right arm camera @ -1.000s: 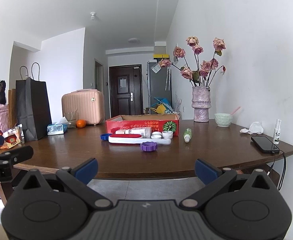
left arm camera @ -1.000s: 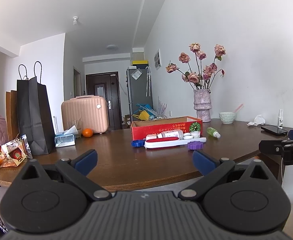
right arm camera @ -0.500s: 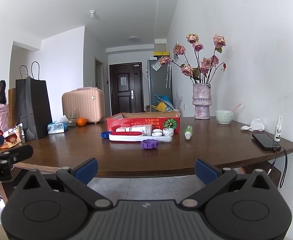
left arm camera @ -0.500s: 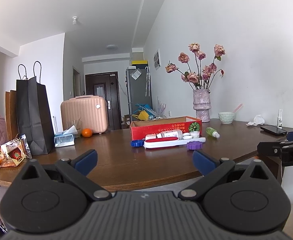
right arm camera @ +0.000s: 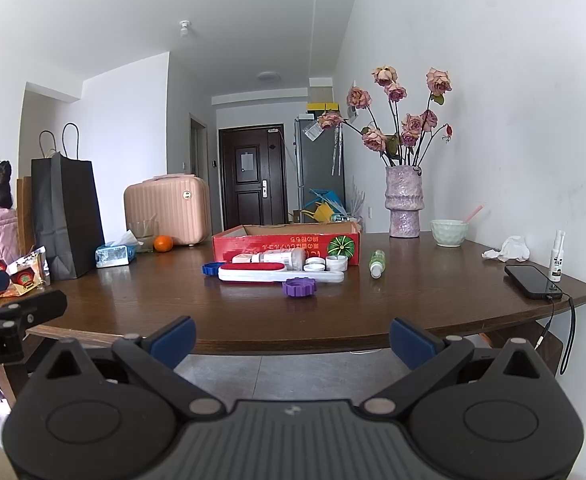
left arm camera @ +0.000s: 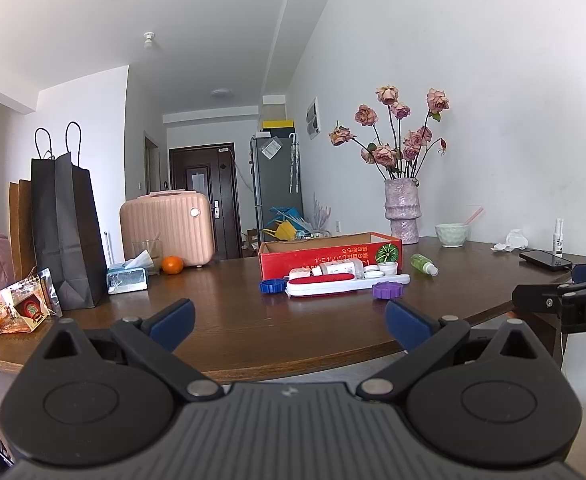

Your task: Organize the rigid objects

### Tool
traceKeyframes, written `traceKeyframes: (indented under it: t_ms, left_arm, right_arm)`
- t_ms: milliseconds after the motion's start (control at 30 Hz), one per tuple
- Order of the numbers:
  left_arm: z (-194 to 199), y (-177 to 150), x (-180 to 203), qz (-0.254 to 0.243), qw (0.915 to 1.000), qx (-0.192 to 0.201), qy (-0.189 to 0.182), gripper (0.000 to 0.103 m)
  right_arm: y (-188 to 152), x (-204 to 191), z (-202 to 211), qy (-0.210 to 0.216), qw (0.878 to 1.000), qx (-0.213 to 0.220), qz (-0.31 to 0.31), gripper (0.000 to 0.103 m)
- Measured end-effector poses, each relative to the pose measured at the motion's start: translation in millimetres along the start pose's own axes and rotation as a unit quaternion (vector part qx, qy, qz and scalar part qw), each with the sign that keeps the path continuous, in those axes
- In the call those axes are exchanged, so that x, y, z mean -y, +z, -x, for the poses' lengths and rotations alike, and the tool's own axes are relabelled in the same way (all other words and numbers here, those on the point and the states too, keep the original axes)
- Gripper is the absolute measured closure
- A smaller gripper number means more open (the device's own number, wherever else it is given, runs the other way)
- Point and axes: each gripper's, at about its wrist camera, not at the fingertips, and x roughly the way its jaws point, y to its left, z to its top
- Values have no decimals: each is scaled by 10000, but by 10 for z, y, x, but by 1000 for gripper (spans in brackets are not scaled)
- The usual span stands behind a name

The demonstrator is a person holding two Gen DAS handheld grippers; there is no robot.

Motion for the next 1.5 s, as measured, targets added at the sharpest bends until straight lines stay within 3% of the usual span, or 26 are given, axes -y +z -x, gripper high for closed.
traceKeyframes:
  t_ms: [1333, 1500]
  left_arm:
    - [-10, 4, 12, -26, 10000, -5, -3, 0]
    - [-71, -11, -58, 67, 9998, -82, 183, 0]
  right_arm:
    - [-10, 0, -14, 30, 10000, -23, -4, 0]
    - [-17, -31, -43, 17, 10000, 16, 73, 0]
